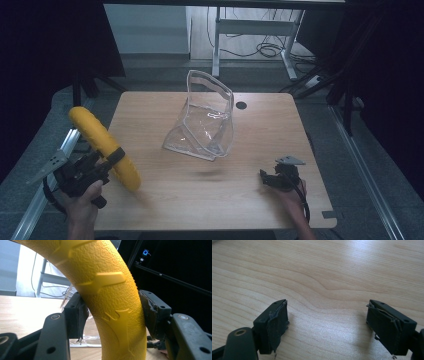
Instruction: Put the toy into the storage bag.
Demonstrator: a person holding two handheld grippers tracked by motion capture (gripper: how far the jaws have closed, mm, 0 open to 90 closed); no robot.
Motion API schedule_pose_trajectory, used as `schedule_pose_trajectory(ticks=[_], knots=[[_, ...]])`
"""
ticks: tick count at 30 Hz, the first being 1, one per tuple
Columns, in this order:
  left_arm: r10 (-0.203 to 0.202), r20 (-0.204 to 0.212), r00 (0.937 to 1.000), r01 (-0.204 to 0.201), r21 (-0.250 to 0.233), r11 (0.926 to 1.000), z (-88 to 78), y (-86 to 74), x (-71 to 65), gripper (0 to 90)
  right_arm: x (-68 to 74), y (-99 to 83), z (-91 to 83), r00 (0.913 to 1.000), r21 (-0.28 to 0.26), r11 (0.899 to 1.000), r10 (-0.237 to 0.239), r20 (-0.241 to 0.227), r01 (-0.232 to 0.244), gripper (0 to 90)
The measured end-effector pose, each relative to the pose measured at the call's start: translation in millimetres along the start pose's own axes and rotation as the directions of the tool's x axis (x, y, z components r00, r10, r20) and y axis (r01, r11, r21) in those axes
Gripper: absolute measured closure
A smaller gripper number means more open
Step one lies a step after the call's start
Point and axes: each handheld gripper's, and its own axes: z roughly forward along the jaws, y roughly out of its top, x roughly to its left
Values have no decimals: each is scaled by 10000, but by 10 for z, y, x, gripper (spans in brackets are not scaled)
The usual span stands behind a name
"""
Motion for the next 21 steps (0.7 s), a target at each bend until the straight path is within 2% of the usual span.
schedule_pose_trajectory(ticks=[5, 15, 21], knots=[[-50, -44, 10000, 49, -258, 9997, 19, 4, -32, 423, 0, 0, 0, 10000, 0, 10000, 4, -2, -4, 176], [19, 25, 10000, -18, -274, 9996, 158, 69, -105, 424, 1, 0, 0, 10000, 1, 10000, 15, -10, -15, 176], [-56, 326, 9995, 70, -426, 9991, 287, 119, -155, 424, 1, 0, 0, 10000, -12, 10000, 60, 11, -60, 176]])
